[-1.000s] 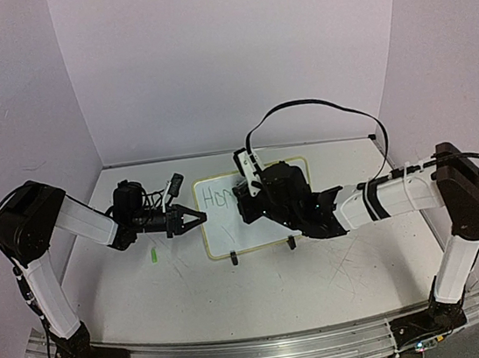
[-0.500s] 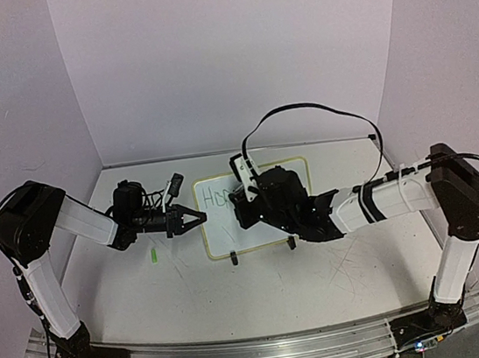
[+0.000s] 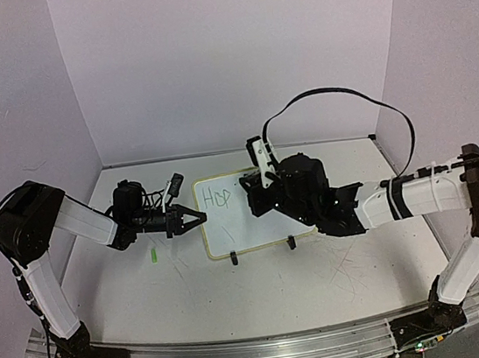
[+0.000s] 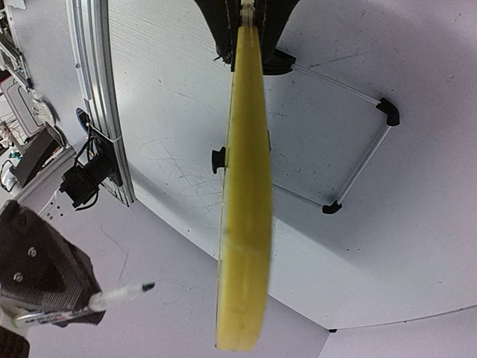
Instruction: Write a sentence on the whiteboard
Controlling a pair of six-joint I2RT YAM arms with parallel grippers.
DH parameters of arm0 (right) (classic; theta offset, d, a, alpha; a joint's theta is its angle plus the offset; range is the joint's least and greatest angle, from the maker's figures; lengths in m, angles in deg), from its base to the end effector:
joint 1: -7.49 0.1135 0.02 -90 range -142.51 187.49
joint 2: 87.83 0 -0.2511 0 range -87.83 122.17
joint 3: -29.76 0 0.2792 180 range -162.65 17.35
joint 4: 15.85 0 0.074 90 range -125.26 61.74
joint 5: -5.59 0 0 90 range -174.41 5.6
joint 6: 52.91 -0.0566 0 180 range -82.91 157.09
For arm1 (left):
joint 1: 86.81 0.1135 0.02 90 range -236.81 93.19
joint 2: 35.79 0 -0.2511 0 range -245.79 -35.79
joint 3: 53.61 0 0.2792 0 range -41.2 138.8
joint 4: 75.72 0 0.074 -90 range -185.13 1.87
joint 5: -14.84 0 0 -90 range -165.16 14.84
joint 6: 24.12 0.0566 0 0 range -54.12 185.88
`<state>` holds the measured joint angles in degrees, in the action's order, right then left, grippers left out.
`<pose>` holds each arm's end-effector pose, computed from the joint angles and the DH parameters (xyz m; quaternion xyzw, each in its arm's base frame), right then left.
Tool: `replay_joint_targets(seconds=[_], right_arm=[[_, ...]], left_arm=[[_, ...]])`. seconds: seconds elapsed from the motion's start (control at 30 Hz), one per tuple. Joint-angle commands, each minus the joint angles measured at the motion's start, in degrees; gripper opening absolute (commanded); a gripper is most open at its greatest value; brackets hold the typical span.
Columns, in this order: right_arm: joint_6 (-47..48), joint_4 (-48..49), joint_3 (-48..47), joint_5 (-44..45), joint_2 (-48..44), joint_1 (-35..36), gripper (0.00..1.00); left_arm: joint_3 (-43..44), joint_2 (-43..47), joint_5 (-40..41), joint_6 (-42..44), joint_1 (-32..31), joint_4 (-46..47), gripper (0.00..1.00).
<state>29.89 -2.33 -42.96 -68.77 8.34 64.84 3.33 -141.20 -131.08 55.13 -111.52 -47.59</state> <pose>0.2447 0.3536 0.2299 -0.2422 0.7241 0.2522 0.5944 0.3174 -0.1977 0.1098 0.3539 0.6871 -0.5202 0.3633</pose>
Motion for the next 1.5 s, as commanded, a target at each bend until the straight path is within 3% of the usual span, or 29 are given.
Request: replay_joint_targets(seconds=[0.0,0.73,1.47], right_arm=[[0.69,1.03,-0.89,0.93,-0.71,-1.25,0.00],[1.49,0.75,-5.84,-1.25,6.52,-1.16,0.00],[-0.64,-0.11,-2.40,3.76,4.65,-1.15,0.00]], left_arm=[[0.37,1.47,2.38,1.89,0.09,-1.44,0.00],[0.64,1.25,2.22,2.14,0.06,-1.74,0.00],[0.64,1.25,2.24,2.15,0.08,-1.82,0.00]])
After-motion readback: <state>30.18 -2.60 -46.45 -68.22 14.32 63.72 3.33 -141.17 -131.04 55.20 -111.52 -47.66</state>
